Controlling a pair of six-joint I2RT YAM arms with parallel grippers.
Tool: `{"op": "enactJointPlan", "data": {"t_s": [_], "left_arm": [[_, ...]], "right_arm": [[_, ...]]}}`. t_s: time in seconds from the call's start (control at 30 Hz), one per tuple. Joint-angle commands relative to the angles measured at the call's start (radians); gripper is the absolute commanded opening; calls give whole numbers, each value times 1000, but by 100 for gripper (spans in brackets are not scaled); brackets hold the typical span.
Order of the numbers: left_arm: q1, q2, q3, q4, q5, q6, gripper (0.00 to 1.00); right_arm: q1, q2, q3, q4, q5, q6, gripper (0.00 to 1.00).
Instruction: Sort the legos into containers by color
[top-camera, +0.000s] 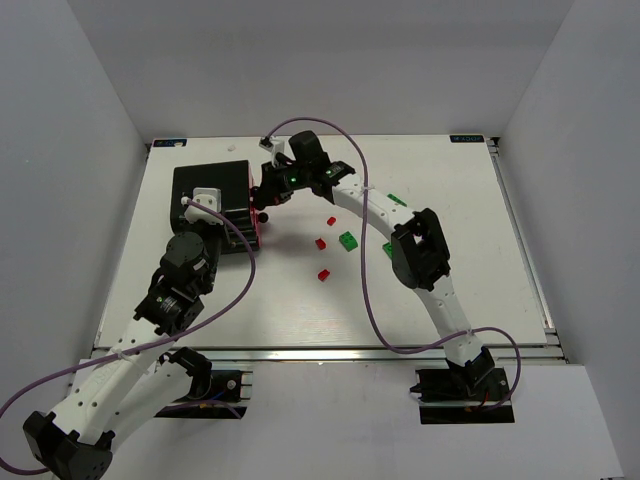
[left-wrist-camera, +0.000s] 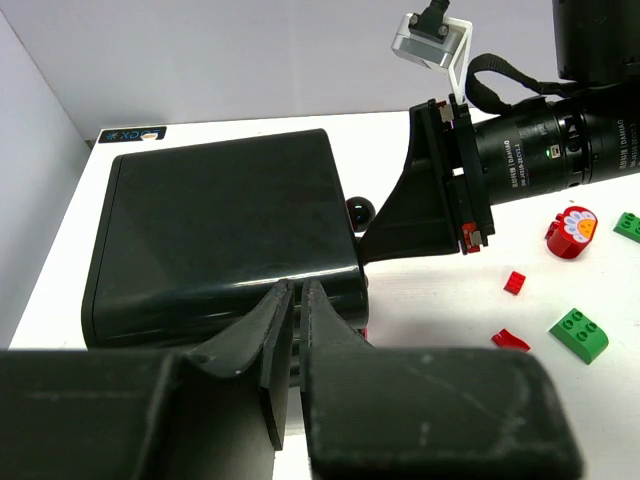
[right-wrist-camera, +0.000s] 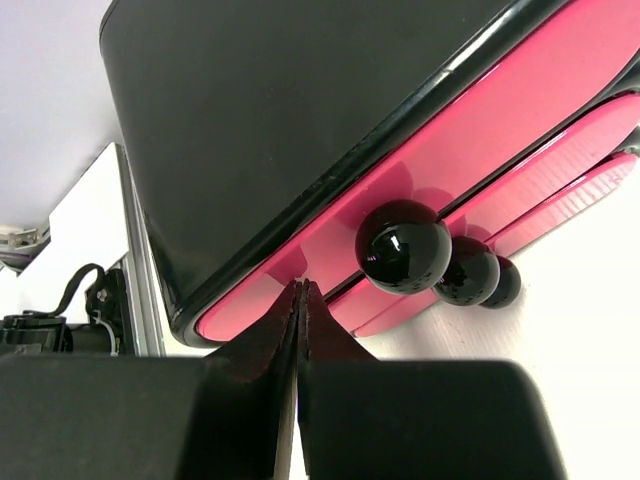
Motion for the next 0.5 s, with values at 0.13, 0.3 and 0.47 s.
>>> {"op": "enactJointPlan", "data": {"t_s": [0.13, 0.3, 0.47], "left_arm": [[4, -15, 3, 21, -7, 1, 19], [4, -21, 4, 21, -3, 3, 20], [4, -23, 4, 21, -1, 1, 19]], "right_arm": [[1, -56, 19, -41, 66, -125, 0], [-22, -189, -158, -32, 62, -257, 4], [-56, -234, -276, -16, 11, -298, 49]]}}
